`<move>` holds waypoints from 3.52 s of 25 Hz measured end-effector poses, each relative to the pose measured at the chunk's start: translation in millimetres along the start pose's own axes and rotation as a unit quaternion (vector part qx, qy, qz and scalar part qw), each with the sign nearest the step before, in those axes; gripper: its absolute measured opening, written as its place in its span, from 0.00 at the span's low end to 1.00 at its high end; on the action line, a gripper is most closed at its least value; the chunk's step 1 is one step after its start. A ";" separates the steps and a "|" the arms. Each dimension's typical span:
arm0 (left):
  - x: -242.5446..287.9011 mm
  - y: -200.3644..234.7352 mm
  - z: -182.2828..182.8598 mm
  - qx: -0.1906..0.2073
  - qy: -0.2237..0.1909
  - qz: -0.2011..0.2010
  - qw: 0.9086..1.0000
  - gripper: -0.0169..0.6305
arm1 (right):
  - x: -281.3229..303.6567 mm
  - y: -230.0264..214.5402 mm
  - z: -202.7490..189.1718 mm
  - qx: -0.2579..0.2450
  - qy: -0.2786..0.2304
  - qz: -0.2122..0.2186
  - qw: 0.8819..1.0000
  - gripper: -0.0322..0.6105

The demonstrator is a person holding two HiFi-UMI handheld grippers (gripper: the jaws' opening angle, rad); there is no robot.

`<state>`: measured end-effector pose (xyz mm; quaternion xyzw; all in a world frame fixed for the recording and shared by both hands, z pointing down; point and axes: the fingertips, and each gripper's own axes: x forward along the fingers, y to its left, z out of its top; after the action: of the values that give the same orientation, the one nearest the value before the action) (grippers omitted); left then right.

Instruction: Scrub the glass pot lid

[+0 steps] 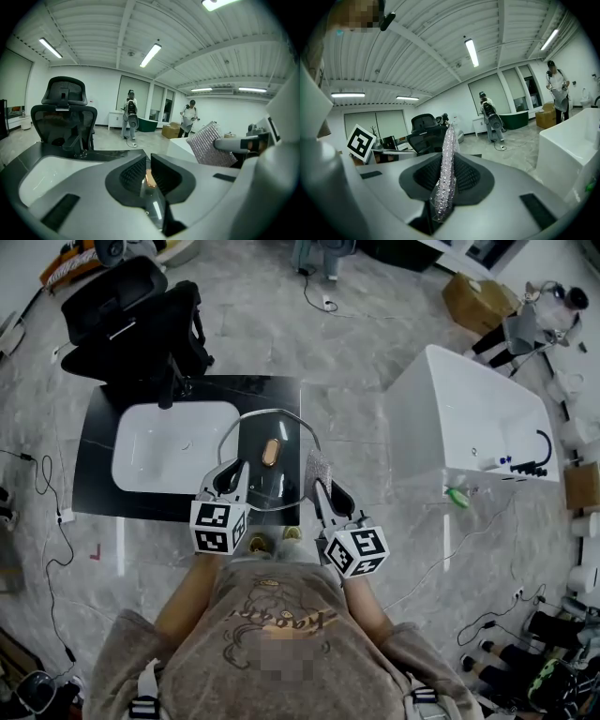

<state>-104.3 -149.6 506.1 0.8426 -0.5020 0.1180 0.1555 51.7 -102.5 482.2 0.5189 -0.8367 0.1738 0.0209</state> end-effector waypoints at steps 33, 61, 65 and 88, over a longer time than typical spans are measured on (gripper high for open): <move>156.6 -3.6 -125.3 0.062 0.218 0.008 0.974 0.39 | 4.8 -90.7 -5.7 0.028 0.018 -0.034 0.999 0.16; 114.9 -12.1 -46.0 -0.110 0.135 -0.043 0.984 0.30 | 11.9 -114.3 20.1 0.008 0.007 -0.013 1.000 0.16; 96.5 -15.3 -11.9 -0.213 0.077 -0.107 0.968 0.30 | 15.3 -121.4 29.6 0.002 0.005 -0.010 1.000 0.16; 62.2 -57.7 19.6 -0.427 0.002 -0.302 0.853 0.30 | 45.1 -30.5 85.7 0.044 -0.074 0.143 0.986 0.17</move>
<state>-23.5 -181.7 501.8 0.8032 -0.2240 -0.1589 0.5286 70.1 -180.3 419.6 0.4054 -0.8932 0.1732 -0.0888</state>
